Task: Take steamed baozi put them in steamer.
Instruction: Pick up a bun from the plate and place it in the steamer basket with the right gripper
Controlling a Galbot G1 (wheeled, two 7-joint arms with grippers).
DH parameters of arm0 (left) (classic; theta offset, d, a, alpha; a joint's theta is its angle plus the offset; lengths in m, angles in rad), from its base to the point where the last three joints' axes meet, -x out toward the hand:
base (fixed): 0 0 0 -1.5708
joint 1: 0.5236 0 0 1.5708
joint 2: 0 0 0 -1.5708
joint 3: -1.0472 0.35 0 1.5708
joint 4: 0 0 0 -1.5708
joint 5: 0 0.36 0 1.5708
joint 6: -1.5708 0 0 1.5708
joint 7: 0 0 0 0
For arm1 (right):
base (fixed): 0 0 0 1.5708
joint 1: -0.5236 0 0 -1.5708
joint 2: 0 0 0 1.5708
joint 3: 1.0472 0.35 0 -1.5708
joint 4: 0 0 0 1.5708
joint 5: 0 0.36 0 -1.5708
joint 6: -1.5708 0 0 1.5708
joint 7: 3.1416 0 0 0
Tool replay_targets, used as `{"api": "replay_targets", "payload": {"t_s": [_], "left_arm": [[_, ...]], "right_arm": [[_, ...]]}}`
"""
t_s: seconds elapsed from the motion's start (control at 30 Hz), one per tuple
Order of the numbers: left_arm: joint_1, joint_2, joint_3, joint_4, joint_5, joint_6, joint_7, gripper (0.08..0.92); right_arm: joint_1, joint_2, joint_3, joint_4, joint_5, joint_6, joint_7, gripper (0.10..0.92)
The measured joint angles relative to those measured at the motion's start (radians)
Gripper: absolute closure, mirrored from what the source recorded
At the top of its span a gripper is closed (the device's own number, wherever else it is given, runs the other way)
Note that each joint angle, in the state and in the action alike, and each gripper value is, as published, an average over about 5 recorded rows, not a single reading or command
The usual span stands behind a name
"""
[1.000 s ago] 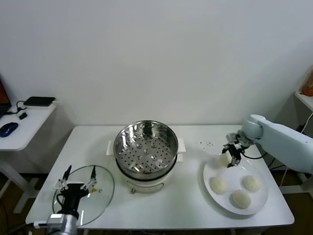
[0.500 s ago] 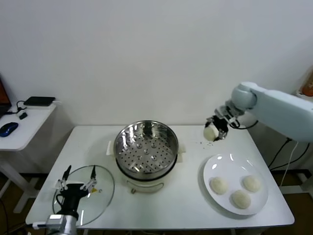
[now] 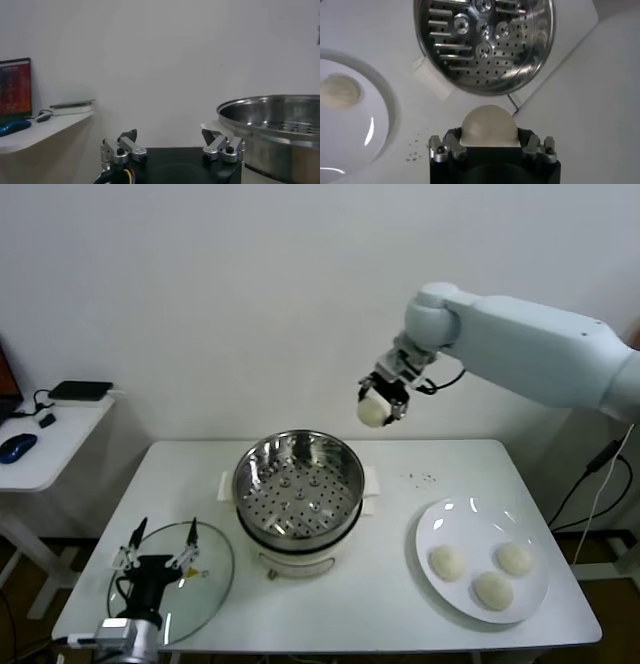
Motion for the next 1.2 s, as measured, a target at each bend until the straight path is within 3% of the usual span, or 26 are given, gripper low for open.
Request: {"api": "replay_targets", "payload": {"t_s": [0.53,1.2], "left_arm": [[0.008,0.006,-0.013,-0.002,-0.002,-0.004,0.005,0.177],[0.023,0.007,-0.027,0.010,-0.018,-0.014,0.005,0.177]], "right_arm": [[-0.124,0.255,0.010,-0.168,-0.097,0.060,-0.007,0.285],[-0.276,0.336,0.054,-0.317,-0.235,0.119,-0.009,0.274]]}}
